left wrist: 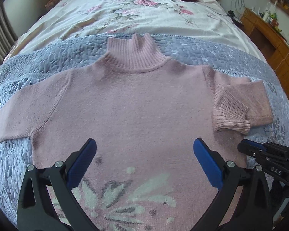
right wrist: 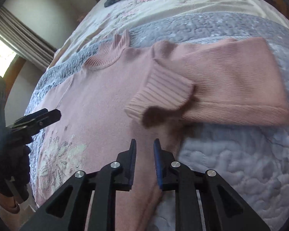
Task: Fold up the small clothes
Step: 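Fold the gripped sleeve across the sweater body with the right tool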
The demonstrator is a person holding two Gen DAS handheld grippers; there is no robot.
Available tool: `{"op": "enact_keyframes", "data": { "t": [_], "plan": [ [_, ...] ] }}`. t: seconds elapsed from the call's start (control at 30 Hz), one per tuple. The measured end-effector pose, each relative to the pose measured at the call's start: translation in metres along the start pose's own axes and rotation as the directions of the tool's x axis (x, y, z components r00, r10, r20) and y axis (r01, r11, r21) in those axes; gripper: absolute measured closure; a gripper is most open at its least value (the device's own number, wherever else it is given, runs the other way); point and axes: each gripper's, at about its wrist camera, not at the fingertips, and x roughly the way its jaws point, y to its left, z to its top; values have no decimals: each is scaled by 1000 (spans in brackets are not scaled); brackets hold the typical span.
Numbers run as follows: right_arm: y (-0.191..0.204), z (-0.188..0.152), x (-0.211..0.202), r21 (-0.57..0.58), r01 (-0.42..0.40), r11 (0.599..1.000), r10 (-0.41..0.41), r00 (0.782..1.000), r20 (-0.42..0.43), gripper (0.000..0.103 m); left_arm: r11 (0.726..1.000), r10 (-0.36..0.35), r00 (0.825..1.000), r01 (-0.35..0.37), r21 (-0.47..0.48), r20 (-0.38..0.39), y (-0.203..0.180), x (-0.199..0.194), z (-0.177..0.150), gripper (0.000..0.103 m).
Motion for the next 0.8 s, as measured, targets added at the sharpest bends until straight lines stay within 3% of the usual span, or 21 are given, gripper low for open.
{"op": "enact_keyframes", "data": {
  "t": [0.23, 0.4, 0.43, 0.47, 0.53, 0.57, 0.63, 0.67, 0.8],
  "plan": [
    [-77, -15, -42, 140, 87, 986, -94, 995, 41, 80, 988, -22, 998, 31, 153, -56, -91, 51, 10, 4],
    [-101, -24, -53, 197, 89, 976, -103, 993, 65, 80, 980, 8, 996, 10, 200, -90, -123, 85, 14, 5],
    [-103, -25, -55, 203, 85, 975, -101, 992, 69, 80, 980, 6, 995, 13, 196, -97, -124, 91, 15, 13],
    [-104, -26, -56, 207, 82, 975, -99, 992, 73, 80, 982, -17, 994, 37, 186, -107, -124, 94, 17, 30],
    [-104, -26, -57, 209, 85, 974, -103, 992, 77, 80, 982, -110, 985, 128, 138, -132, -121, 96, 21, 49],
    [-104, -26, -58, 208, 88, 974, -106, 991, 79, 80, 981, -138, 982, 154, 120, -126, -119, 93, 23, 68],
    [-102, -25, -59, 204, 92, 975, -111, 990, 85, 80, 972, -205, 971, 217, 89, -121, -113, 87, 26, 88],
    [-99, -24, -59, 203, 90, 975, -110, 990, 89, 80, 968, -232, 967, 240, 71, -110, -108, 83, 28, 93],
    [-91, -16, -59, 204, 81, 976, -103, 990, 99, 80, 949, -312, 950, 313, 40, -26, -87, 59, 29, 95]
  ]
}}
